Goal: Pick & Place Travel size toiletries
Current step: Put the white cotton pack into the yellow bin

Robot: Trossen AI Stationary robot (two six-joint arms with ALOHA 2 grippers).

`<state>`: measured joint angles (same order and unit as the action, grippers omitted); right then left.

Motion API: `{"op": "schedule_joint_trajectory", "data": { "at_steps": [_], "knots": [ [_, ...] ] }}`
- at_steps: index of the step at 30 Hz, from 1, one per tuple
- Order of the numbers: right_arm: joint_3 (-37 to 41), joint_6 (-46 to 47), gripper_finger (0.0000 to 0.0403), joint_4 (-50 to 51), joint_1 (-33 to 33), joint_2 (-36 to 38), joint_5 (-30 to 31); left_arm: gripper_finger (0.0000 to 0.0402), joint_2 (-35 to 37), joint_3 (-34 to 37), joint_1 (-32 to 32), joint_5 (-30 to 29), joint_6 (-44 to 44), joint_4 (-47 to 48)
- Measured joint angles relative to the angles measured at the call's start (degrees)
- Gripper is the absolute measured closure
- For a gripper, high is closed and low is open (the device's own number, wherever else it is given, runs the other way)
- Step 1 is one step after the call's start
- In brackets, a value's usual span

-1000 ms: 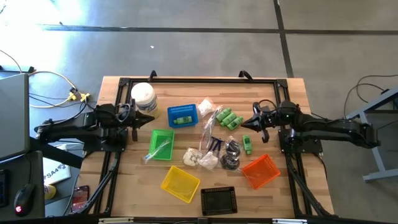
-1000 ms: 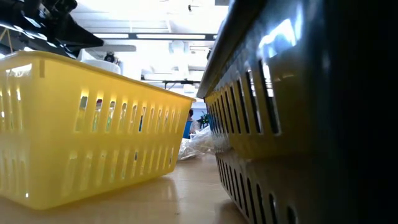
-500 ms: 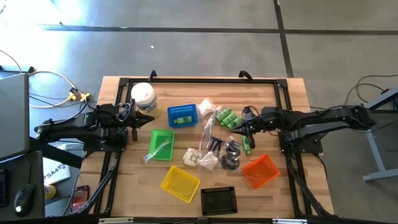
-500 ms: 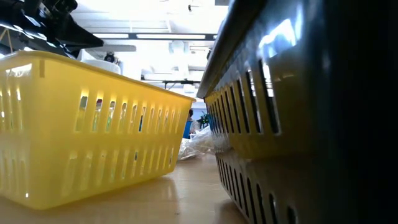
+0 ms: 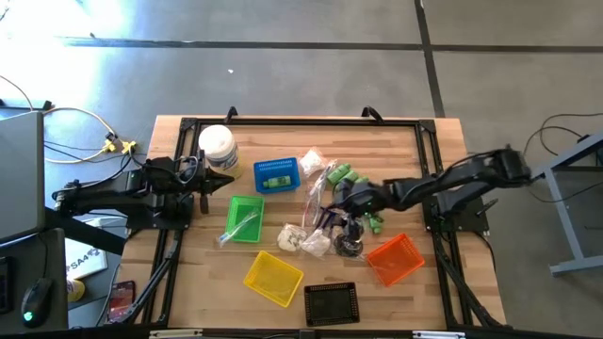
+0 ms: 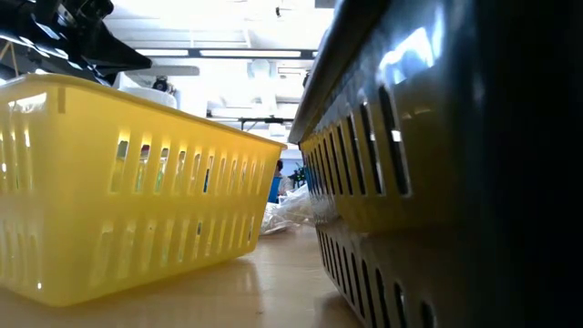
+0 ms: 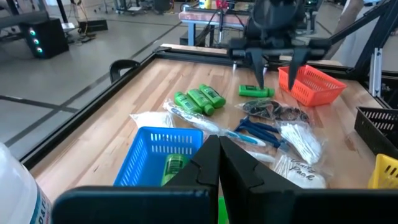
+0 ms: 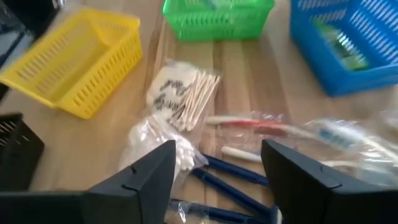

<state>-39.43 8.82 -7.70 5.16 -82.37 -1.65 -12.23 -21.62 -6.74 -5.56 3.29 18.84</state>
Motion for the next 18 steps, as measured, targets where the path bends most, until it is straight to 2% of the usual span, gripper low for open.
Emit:
{"op": "schedule_joint_trajectory", "data": {
  "at_steps": [2,7,18],
  "knots": [
    [-0.38,0.02,0.0165,-1.71,0.16,-3.00,-0.94,0.0401,0.00,0.01,0.00,0.00,0.00,0.01],
    [-0.53,0.47,0.0166,-9.81,0.18,-8.95,-9.38,0.0401,0.00,-0.01,0.00,0.00,0.00,0.01],
    [-0.49,2.23,0.0163,-12.74,1.02,-13.78,-9.38,0.0401,-0.02,-0.01,0.00,-0.01,0.00,-0.01]
  ]
}}
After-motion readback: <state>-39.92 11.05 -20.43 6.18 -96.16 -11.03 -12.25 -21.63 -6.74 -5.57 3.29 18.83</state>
